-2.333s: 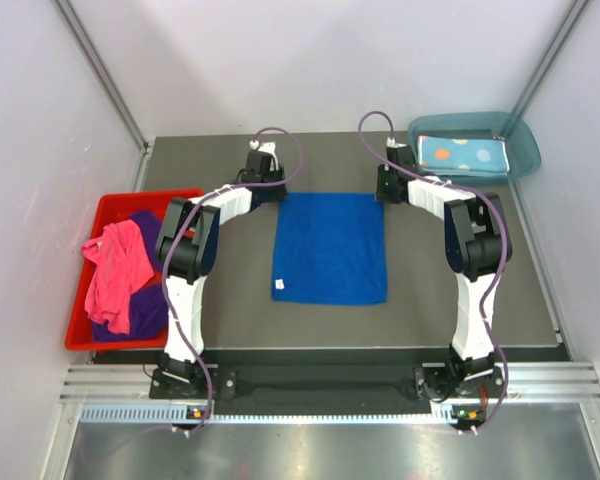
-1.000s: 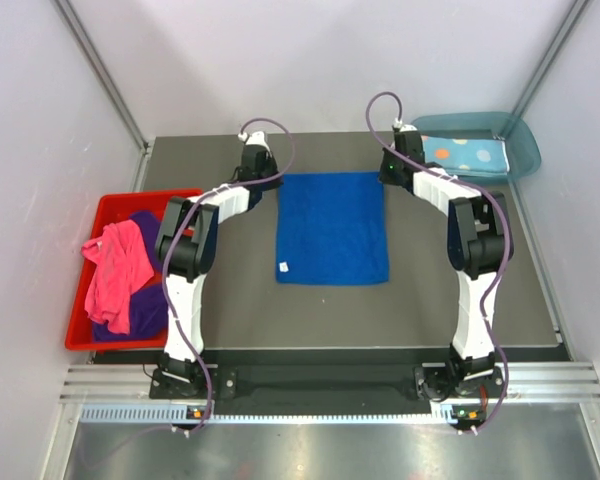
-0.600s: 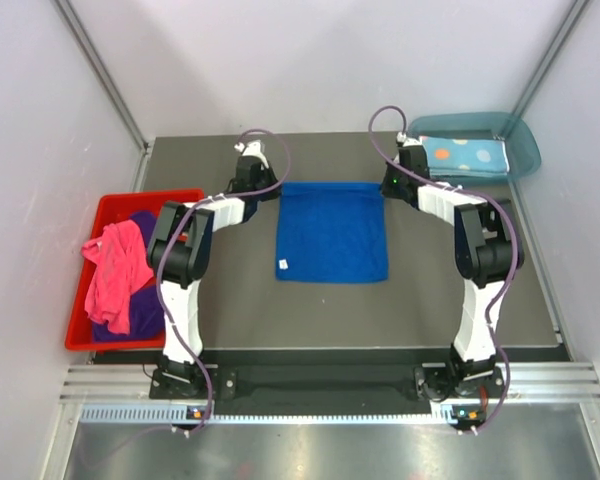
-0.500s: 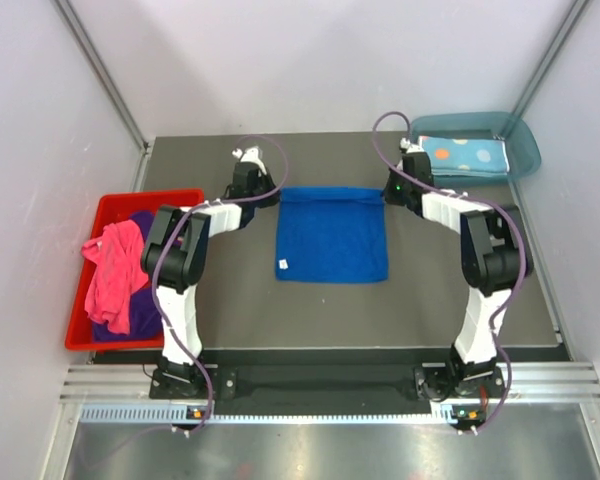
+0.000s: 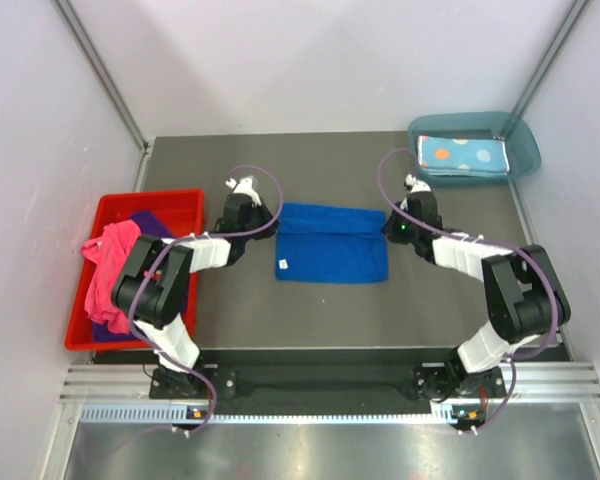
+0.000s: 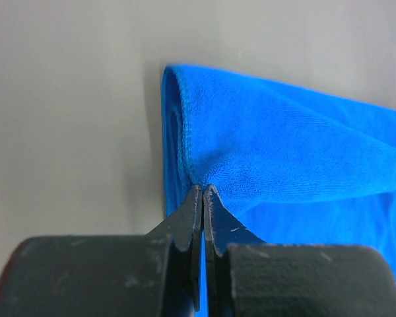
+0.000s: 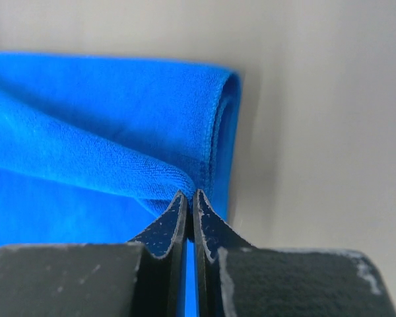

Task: Fold and stack the towels
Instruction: Fold the towel

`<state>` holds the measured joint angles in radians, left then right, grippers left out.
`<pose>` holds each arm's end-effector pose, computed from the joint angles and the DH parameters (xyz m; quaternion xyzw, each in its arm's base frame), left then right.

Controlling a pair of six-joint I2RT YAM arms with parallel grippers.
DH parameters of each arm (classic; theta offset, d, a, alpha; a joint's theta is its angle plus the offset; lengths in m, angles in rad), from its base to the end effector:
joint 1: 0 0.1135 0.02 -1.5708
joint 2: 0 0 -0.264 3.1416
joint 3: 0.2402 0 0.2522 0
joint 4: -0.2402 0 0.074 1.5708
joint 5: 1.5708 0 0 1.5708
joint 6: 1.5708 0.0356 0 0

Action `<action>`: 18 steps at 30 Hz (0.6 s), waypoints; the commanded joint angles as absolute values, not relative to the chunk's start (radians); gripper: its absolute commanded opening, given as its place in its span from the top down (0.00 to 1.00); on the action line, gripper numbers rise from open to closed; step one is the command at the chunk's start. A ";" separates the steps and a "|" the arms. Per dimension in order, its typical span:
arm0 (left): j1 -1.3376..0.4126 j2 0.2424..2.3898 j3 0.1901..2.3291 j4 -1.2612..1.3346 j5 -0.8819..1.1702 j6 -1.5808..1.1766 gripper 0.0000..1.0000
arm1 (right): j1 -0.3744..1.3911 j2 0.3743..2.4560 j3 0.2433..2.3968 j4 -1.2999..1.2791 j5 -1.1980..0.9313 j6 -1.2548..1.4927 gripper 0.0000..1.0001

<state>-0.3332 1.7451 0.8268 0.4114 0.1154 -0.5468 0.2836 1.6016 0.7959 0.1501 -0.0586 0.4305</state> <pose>0.3368 -0.1209 0.1622 -0.0626 0.8586 -0.2607 0.4370 0.3142 0.0938 0.1755 0.0529 0.8953 0.1790 0.4046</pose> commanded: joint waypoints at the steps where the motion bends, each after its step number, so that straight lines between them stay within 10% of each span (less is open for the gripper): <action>1: -0.348 1.655 0.761 0.480 0.094 -0.564 1.00 | 0.322 1.497 0.711 0.235 -0.025 0.459 1.00; 18: -0.468 1.368 0.549 0.426 -0.038 -0.563 1.00 | 0.353 1.224 0.512 0.169 0.032 0.482 1.00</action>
